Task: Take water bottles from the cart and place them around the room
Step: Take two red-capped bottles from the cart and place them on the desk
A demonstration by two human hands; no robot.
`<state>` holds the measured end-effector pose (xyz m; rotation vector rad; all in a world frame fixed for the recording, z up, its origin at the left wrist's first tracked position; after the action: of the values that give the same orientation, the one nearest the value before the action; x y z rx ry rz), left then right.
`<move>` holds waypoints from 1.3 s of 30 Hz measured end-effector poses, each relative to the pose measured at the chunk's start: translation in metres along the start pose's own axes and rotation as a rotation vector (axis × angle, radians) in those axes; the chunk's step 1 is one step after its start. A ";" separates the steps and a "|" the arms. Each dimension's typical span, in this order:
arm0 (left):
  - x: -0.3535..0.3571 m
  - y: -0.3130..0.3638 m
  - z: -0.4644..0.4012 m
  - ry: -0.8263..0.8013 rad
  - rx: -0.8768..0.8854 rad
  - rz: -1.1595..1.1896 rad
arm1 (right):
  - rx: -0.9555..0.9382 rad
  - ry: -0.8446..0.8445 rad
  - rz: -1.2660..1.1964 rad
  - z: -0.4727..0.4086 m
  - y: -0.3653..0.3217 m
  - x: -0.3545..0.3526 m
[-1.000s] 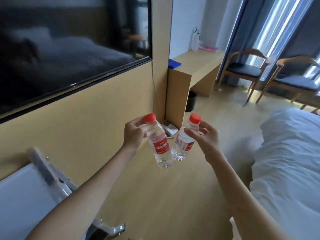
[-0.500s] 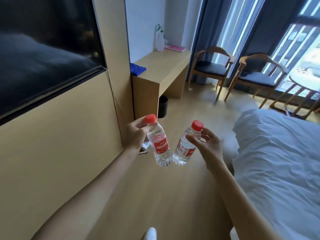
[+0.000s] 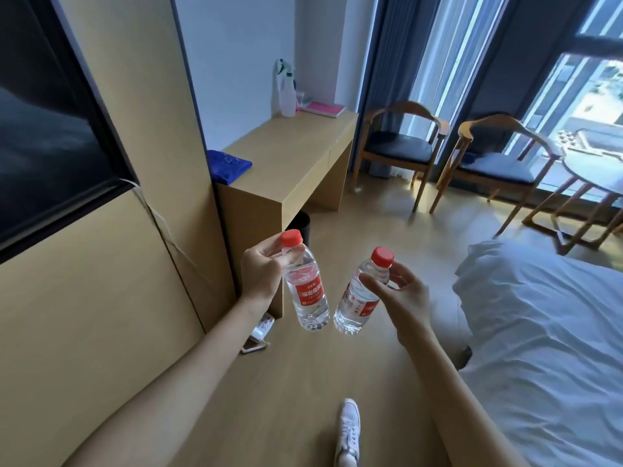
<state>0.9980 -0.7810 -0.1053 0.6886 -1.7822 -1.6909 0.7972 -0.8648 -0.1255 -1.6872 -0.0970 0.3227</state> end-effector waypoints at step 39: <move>0.196 -0.036 -0.683 0.449 0.028 -0.049 | -0.107 -0.369 0.082 -0.770 0.032 0.231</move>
<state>1.3491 -1.3994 -0.1114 1.0383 -1.4814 -1.4038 1.2198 -1.5488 -0.1087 -1.7236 -0.3241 0.6993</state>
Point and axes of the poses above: each hand's wrist, its own z-axis away from the middle knuckle, its own x-axis out of the palm, y = z × x, the point moved 1 cm from there along -z, towards the middle knuckle, and after that the axes turned 1 degree about -x, right-handed, at the moved point
